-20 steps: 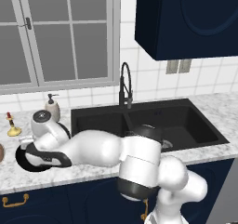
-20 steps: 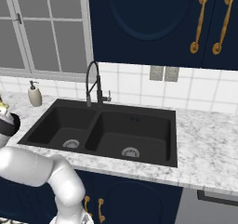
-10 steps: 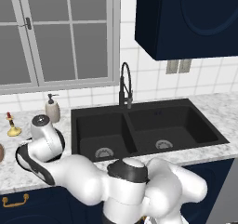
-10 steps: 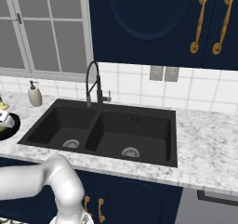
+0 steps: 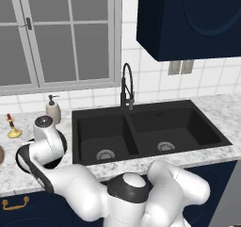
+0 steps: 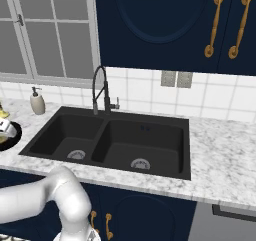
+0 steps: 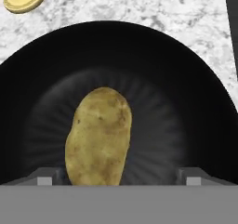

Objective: Pick the potato from the sink and place it in the bowl. Then pick the bowl and place it in the microwave. Then close the microwave door and press the start button.

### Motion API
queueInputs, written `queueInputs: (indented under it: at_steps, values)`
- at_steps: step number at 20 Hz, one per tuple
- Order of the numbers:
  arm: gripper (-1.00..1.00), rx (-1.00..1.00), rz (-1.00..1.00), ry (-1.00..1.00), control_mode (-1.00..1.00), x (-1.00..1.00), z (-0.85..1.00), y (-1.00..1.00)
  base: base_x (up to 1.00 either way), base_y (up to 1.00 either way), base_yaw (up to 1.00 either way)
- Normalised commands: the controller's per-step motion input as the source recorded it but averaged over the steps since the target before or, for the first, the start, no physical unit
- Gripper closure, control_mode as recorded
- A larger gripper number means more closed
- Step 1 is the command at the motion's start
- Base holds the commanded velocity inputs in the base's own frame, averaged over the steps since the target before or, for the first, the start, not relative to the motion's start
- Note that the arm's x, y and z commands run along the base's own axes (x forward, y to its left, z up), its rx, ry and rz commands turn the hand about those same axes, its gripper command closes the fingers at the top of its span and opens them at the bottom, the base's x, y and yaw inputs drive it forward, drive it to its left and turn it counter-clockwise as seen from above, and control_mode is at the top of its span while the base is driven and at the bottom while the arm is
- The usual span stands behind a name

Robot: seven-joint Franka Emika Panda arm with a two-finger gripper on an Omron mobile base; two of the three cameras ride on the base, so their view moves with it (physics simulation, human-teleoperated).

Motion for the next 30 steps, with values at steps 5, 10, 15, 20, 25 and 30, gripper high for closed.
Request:
queueInputs:
  at_steps: [5,10,15,20,25,30]
  values:
    - [-1.00,0.04,0.00,0.00,-1.00,-0.19,0.34,-0.31,0.00,0.00,0.00]
    - [-1.00,0.13,0.00,-0.01,-1.00,-0.17,0.02,-0.69,0.00,0.00,0.00]
    - [-1.00,0.14,0.00,-0.01,-1.00,-0.14,0.00,-0.67,0.00,0.00,0.00]
    - [-1.00,0.04,0.00,0.02,-1.00,0.23,-0.06,0.11,0.00,0.00,0.00]
    - [-1.00,0.00,0.00,0.07,-1.00,0.35,-0.09,0.23,0.00,0.00,0.00]
    - [-1.00,0.00,0.00,0.09,-1.00,0.22,-0.13,0.16,0.00,0.00,0.00]
